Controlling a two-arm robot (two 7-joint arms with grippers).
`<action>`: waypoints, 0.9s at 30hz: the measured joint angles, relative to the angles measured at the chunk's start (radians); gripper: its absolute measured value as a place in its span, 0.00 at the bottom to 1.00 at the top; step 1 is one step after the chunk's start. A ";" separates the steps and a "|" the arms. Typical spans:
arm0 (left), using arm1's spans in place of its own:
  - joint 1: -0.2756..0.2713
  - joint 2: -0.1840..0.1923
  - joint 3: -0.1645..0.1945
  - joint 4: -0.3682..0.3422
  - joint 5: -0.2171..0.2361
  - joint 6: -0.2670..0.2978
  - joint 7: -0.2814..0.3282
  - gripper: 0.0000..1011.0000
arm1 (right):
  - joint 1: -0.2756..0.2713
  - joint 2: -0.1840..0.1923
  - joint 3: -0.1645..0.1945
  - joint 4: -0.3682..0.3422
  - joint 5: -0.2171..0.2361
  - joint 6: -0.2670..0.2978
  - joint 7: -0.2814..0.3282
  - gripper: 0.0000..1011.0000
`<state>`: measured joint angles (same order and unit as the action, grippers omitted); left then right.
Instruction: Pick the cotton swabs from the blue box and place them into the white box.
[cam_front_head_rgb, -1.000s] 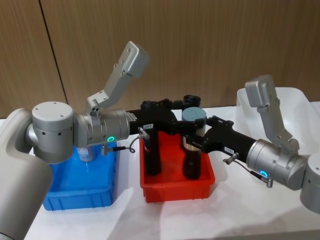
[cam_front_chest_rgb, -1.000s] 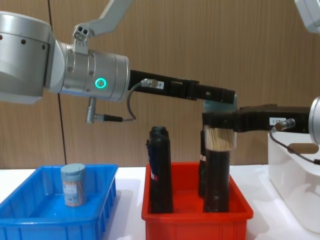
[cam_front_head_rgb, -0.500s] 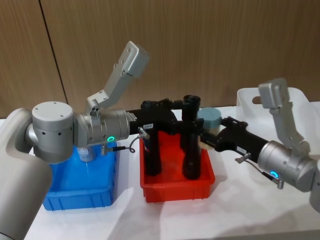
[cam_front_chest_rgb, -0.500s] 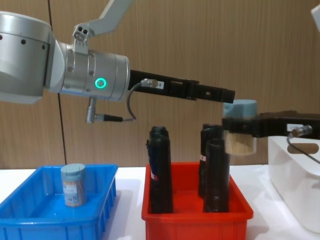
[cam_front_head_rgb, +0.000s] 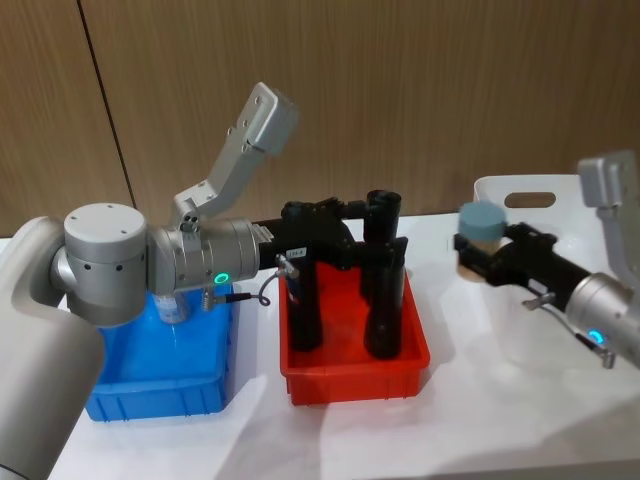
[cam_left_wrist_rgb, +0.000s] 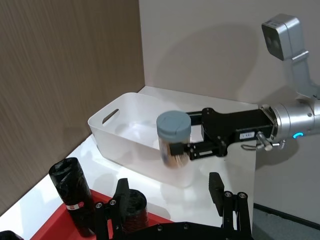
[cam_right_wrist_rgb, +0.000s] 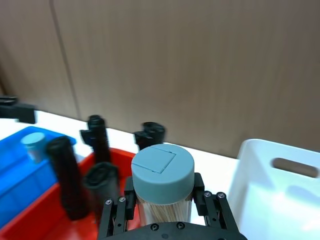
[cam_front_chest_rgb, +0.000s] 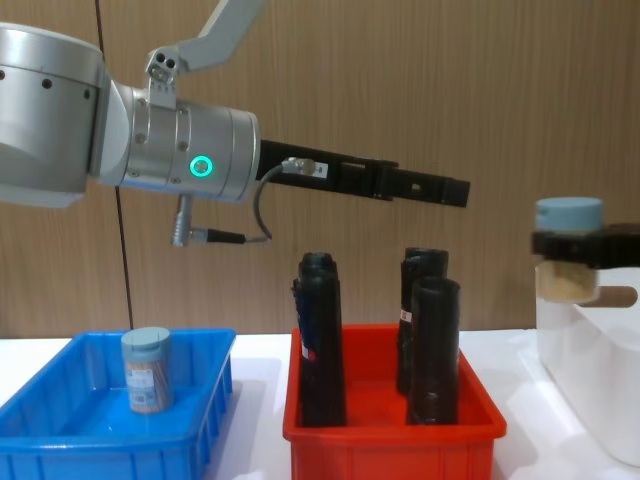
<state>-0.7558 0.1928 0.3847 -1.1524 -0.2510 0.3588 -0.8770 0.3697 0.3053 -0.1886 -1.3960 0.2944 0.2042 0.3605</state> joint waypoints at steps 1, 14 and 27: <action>0.000 0.000 0.000 0.000 0.000 0.000 0.000 0.99 | 0.002 0.004 0.006 0.006 0.000 -0.004 -0.009 0.66; 0.000 0.000 0.000 0.000 0.000 0.000 0.000 0.99 | 0.061 0.030 0.047 0.115 -0.042 -0.036 -0.077 0.66; 0.000 0.000 0.000 0.000 0.000 0.000 0.000 0.99 | 0.153 0.030 0.059 0.290 -0.072 -0.031 -0.075 0.66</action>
<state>-0.7558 0.1928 0.3847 -1.1524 -0.2510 0.3588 -0.8770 0.5225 0.3352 -0.1293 -1.1059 0.2229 0.1733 0.2859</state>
